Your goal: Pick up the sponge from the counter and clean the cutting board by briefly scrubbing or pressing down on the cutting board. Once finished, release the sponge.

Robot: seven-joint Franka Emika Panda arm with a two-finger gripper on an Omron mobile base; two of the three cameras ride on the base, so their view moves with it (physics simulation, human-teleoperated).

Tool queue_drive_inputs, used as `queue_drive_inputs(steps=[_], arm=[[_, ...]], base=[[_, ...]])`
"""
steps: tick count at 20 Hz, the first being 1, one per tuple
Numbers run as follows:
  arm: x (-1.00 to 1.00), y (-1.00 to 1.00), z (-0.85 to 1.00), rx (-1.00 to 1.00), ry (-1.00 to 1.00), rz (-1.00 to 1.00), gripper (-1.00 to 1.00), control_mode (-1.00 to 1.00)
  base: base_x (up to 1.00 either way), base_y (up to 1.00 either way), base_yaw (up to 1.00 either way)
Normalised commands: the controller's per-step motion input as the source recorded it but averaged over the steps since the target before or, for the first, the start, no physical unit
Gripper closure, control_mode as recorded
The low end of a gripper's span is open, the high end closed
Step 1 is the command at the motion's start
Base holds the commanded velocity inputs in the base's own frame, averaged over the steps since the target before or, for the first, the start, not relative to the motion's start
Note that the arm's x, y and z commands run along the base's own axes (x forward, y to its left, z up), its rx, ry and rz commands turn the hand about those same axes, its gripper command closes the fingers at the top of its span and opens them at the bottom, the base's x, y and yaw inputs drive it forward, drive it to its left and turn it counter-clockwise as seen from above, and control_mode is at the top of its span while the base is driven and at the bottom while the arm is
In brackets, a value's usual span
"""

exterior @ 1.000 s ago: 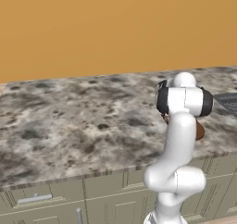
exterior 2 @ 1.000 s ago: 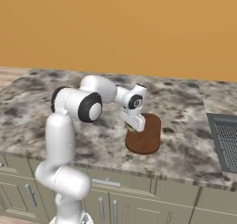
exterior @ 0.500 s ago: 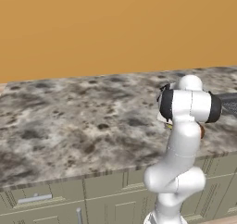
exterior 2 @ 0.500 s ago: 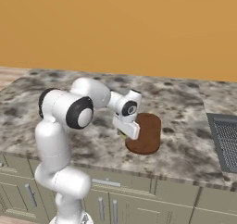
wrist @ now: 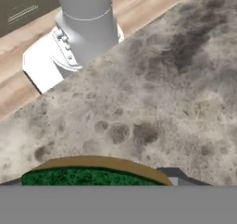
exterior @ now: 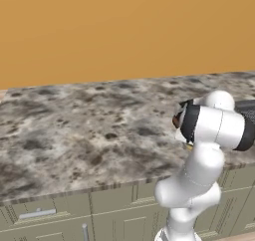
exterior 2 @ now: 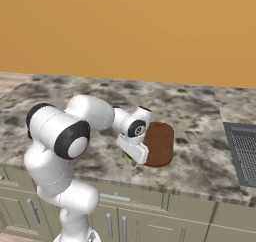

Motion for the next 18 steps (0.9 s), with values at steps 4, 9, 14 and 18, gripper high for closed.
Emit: queue_drive_inputs(steps=[4,9,14,18], arm=[[-1.0,0.0,-0.17,0.04,0.01,-0.02,1.0,-1.0],[-0.63,0.16,-0.07,0.03,0.12,0.0,1.0,-1.0],[0.49,0.7,0.08,0.0,0.09,0.02,1.0,-1.0],[0.7,0.79,0.13,0.0,0.07,0.01,1.0,-1.0]], base=[[0.0,0.0,0.0],[0.0,0.0,0.0],[0.0,0.0,0.0],[0.0,0.0,0.0]])
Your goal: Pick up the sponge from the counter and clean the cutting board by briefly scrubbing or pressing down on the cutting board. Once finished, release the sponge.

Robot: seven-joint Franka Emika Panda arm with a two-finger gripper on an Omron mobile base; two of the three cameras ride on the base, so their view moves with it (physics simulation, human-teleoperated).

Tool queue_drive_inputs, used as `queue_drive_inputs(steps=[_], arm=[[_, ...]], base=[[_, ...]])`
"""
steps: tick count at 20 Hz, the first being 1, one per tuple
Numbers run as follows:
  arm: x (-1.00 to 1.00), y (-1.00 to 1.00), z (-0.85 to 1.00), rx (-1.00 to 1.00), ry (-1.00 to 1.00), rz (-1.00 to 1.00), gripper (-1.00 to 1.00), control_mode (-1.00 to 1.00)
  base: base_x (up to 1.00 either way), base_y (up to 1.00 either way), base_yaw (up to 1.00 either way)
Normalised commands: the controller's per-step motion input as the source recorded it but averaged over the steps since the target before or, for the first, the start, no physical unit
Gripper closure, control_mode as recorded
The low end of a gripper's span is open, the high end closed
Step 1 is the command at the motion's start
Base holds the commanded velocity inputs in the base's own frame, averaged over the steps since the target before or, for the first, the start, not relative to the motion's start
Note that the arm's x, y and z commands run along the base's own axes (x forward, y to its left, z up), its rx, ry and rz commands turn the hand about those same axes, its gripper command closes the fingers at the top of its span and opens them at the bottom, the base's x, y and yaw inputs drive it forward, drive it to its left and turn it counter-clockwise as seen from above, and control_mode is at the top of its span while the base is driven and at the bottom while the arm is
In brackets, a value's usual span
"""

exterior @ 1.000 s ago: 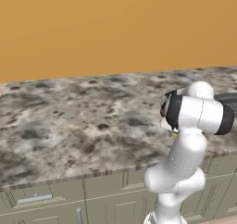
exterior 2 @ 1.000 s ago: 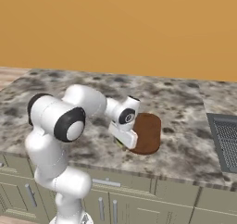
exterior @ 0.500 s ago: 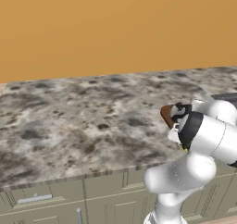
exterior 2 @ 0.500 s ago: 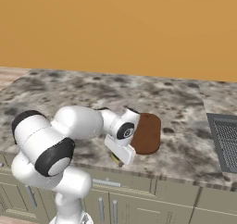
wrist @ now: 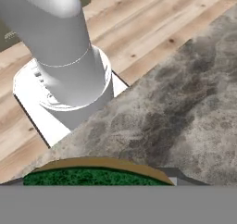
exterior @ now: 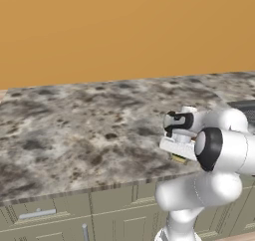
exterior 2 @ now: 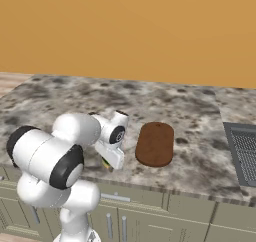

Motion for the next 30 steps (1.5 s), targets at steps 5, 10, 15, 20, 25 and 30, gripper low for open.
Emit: queue_drive_inputs(steps=[5,10,15,20,25,30], arm=[[0.87,0.67,0.1,0.0,0.07,0.0,1.0,-1.0],[0.71,0.41,-0.01,0.0,0.01,0.0,1.0,-1.0],[0.53,0.29,-0.17,0.0,0.0,0.0,1.0,-1.0],[0.29,0.28,-0.31,0.0,-0.02,0.0,-1.0,-1.0],[0.01,0.16,-0.07,0.0,-0.08,-0.02,-1.0,-1.0],[-0.02,0.04,0.11,0.0,-0.01,-0.03,-1.0,-1.0]], base=[[0.0,0.0,0.0],[0.0,0.0,0.0],[0.0,0.0,0.0],[0.0,0.0,0.0],[0.0,0.0,0.0],[0.0,0.0,0.0]])
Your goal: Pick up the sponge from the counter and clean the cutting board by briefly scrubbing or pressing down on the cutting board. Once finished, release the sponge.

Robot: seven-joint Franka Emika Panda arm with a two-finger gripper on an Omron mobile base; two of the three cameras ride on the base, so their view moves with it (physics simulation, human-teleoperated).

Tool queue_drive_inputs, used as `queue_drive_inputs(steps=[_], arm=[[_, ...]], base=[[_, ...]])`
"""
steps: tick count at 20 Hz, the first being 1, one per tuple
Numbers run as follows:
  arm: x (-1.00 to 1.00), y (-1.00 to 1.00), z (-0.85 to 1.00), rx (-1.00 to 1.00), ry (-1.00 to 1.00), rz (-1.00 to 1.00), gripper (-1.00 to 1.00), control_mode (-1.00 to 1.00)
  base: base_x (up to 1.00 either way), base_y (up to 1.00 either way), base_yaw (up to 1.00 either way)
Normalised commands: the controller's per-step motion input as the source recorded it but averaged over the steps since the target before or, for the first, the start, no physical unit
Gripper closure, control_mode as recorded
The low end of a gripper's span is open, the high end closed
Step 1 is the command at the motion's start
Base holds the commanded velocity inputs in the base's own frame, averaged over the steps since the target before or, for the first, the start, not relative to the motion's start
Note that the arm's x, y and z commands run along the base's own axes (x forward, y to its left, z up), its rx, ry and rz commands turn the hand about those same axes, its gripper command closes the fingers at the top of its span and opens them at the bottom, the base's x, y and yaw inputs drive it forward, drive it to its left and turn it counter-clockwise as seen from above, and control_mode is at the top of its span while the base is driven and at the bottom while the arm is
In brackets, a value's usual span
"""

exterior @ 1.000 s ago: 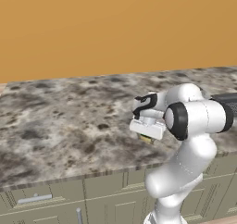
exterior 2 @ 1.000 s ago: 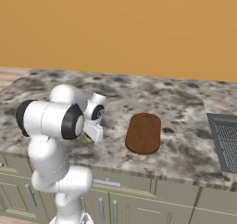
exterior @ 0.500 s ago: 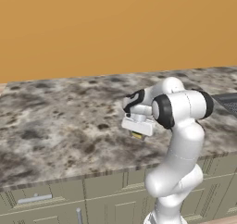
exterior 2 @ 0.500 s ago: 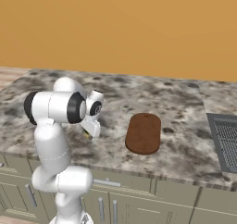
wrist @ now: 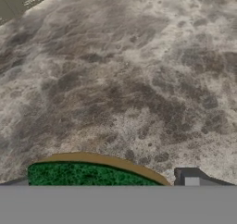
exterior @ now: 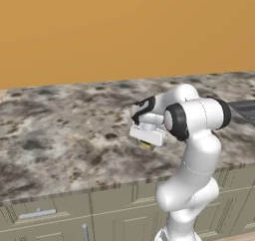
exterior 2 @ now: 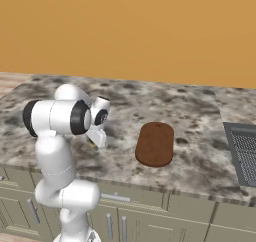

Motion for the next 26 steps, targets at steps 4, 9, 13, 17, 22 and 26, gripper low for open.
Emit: queue_drive_inputs(steps=[4,9,13,17,22,26], arm=[[0.0,0.0,0.58,-0.02,0.0,0.0,-1.0,-1.0],[0.0,0.01,0.52,-0.03,0.0,0.0,-1.0,-1.0],[0.03,0.08,0.0,0.0,0.0,0.0,-1.0,-1.0],[0.0,0.02,-0.25,0.0,0.01,0.0,-1.0,-1.0],[-0.12,0.0,0.09,0.0,-0.02,0.0,-1.0,-1.0],[-0.48,0.01,0.71,0.0,-0.05,0.0,-1.0,-1.0]], base=[[0.0,0.0,0.0],[0.0,0.0,0.0],[0.0,0.0,0.0],[0.0,0.0,0.0],[0.0,0.0,0.0],[0.0,0.0,0.0]])
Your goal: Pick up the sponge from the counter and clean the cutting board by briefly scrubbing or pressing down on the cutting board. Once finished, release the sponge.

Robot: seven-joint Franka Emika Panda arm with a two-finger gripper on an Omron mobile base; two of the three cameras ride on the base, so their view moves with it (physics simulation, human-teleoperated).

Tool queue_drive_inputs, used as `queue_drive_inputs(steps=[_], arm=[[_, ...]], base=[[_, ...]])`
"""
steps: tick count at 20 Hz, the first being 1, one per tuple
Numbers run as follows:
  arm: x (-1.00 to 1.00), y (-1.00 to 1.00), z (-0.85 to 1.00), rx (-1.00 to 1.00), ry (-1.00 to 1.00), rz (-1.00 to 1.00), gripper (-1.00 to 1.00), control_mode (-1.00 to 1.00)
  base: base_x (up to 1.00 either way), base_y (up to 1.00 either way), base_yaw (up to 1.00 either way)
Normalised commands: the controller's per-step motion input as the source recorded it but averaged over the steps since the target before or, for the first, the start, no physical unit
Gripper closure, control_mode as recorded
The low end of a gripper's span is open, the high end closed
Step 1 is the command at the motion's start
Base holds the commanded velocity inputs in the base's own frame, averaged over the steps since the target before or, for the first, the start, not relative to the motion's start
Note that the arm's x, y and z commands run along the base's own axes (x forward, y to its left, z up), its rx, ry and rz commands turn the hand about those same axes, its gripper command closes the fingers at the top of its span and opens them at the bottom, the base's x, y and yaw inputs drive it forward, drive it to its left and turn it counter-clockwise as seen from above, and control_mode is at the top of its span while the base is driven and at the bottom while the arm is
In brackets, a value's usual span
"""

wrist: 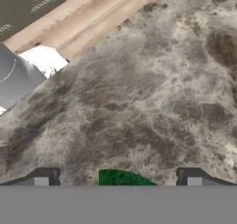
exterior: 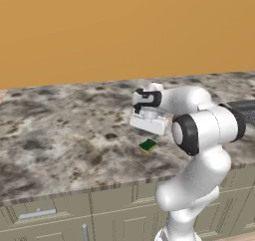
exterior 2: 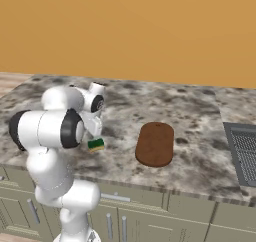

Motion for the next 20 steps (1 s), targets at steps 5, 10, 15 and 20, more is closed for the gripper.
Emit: queue_drive_inputs(steps=[5,10,15,20], arm=[[-0.44,0.0,0.91,0.0,-0.04,-0.02,-1.0,-1.0],[-0.54,0.01,0.89,0.03,-0.11,-0.16,-1.0,-1.0],[-0.66,0.0,0.87,0.03,-0.29,-0.29,-1.0,-1.0],[-0.58,0.0,0.7,0.0,-0.34,-0.38,-1.0,-1.0]], base=[[0.0,0.0,0.0],[0.0,0.0,0.0],[0.0,0.0,0.0],[0.0,0.0,0.0]])
